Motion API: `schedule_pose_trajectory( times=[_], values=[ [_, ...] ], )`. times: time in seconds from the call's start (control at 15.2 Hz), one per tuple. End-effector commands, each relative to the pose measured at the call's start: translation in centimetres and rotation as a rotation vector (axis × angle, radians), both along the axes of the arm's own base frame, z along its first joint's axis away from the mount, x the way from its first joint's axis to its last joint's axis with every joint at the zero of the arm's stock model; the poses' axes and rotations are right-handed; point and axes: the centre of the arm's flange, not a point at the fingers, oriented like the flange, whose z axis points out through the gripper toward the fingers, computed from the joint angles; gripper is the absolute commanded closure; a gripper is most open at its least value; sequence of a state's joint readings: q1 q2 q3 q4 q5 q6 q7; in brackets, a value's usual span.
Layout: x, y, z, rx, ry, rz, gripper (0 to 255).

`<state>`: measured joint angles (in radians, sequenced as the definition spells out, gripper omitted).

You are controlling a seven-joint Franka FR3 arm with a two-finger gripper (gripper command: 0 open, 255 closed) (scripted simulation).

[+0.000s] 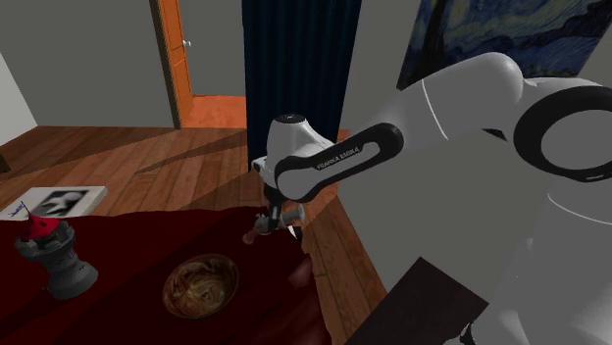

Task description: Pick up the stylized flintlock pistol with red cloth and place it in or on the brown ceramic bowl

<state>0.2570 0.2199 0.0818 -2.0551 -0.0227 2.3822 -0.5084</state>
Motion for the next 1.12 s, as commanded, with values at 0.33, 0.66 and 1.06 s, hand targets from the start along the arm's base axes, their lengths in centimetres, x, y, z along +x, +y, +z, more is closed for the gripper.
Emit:
schedule_pose_trajectory(
  times=[0.33, 0.66, 1.06],
  values=[
    [0.1, 1.3, 3.2, 0.000, 0.000, 0.000, 255],
    [0.0, 7.9, 3.4, 0.000, 0.000, 0.000, 255],
    [-0.2, 15.8, 3.8, 0.000, 0.000, 0.000, 255]
  ],
)
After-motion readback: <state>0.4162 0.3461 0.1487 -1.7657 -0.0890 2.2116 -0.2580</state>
